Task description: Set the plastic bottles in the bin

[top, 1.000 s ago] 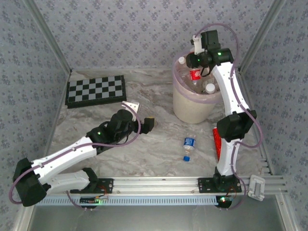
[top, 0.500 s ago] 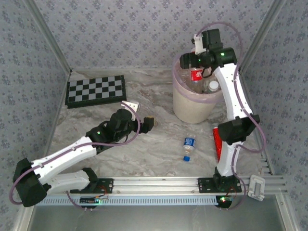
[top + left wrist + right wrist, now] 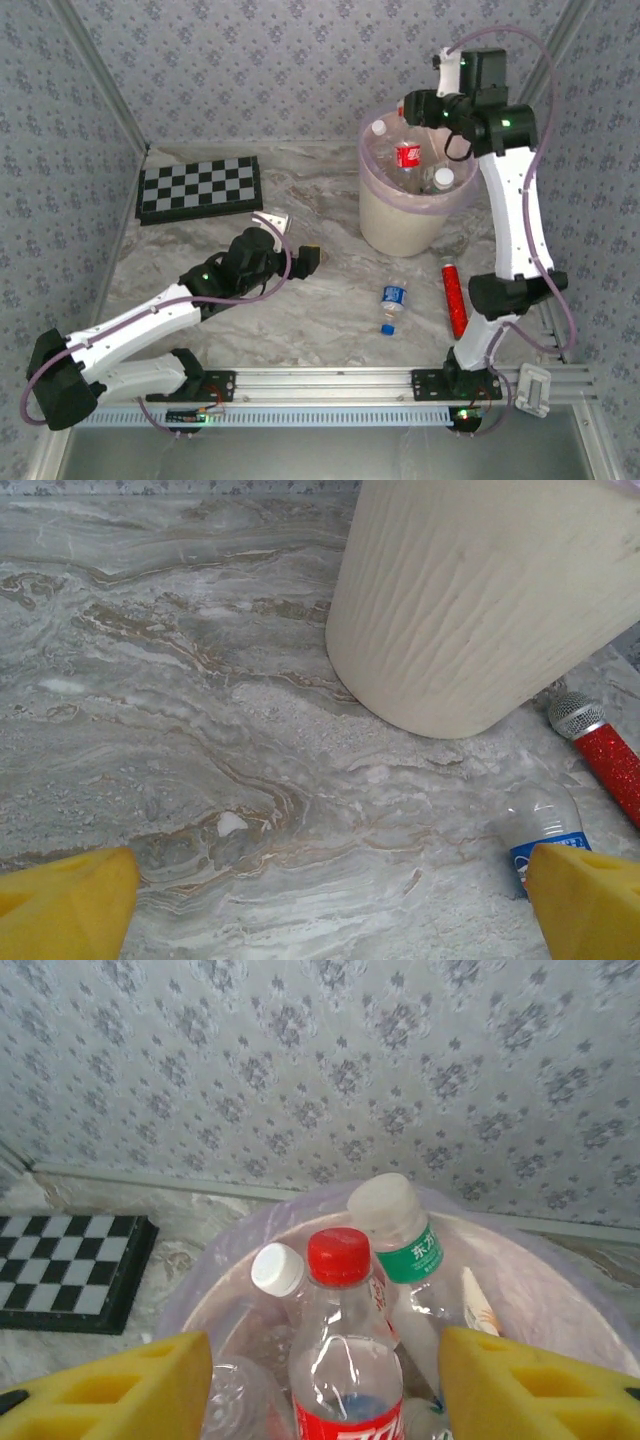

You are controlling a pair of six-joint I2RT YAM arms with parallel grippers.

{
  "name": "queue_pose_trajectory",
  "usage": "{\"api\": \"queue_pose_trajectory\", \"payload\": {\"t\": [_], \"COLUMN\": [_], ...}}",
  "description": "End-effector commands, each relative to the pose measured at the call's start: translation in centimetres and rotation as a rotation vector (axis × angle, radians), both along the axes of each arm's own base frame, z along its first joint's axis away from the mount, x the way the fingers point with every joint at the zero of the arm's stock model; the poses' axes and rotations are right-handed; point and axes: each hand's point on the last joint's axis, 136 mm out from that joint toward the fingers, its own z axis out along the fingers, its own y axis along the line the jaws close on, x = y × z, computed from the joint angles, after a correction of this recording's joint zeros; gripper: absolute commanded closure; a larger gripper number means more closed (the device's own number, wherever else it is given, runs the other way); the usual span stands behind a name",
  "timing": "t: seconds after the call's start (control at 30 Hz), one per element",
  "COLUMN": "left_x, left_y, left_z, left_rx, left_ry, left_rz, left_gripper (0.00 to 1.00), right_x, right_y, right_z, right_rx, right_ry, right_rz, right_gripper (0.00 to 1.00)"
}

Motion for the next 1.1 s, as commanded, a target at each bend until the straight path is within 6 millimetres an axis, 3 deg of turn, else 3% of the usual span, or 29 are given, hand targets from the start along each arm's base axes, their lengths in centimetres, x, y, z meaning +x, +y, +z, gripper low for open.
{"api": "queue_pose_trajectory", "payload": {"t": [0.0,0.17,0.37,0.43,0.5,0.6,0.73,0.87,0.93,1.07], "left_x": [-0.2,-0.5,-0.2,-0.1,0.0,0.3,0.1,-1.7,-2.8,-4.6], "left_y": [0.4,1.0,0.1,-0.8,-2.0,-4.7,-10.0,-16.0,-18.2,-20.6], "left_z": [0.4,0.5,0.3,0.0,-0.4,-1.8,-4.6,-6.9,-7.9,-10.3], "left_rx": [-0.039,-0.035,-0.028,-0.017,-0.013,-0.043,-0.019,0.025,0.046,0.082], "left_ry": [0.003,0.001,0.006,0.029,0.063,0.139,0.215,0.274,0.304,0.385], "left_rz": [0.011,0.023,-0.003,-0.030,-0.059,-0.081,-0.094,-0.195,-0.242,-0.307], "left_gripper": [0.01,0.01,0.01,0.01,0.01,0.01,0.01,0.01,0.01,0.01], "right_x": [1.5,1.2,-0.1,-0.3,-0.6,-2.0,-4.6,-6.7,-7.4,-8.6], "right_y": [1.0,0.4,1.2,1.4,1.1,-0.1,-2.8,-4.5,-4.9,-5.7], "right_z": [-3.7,-9.1,-11.5,-10.8,-8.6,-4.6,-1.2,-0.4,-0.6,-1.0], "right_rx": [0.003,-0.035,0.044,0.047,0.041,0.053,0.128,0.211,0.218,0.218], "right_ry": [0.078,0.193,0.219,0.209,0.166,0.088,0.037,-0.001,0.003,0.004], "right_rz": [0.020,-0.008,0.006,0.011,0.001,-0.039,-0.120,-0.175,-0.186,-0.197], "right_gripper": [0.56,0.72,0.77,0.75,0.68,0.41,0.17,0.00,0.00,0.00]}}
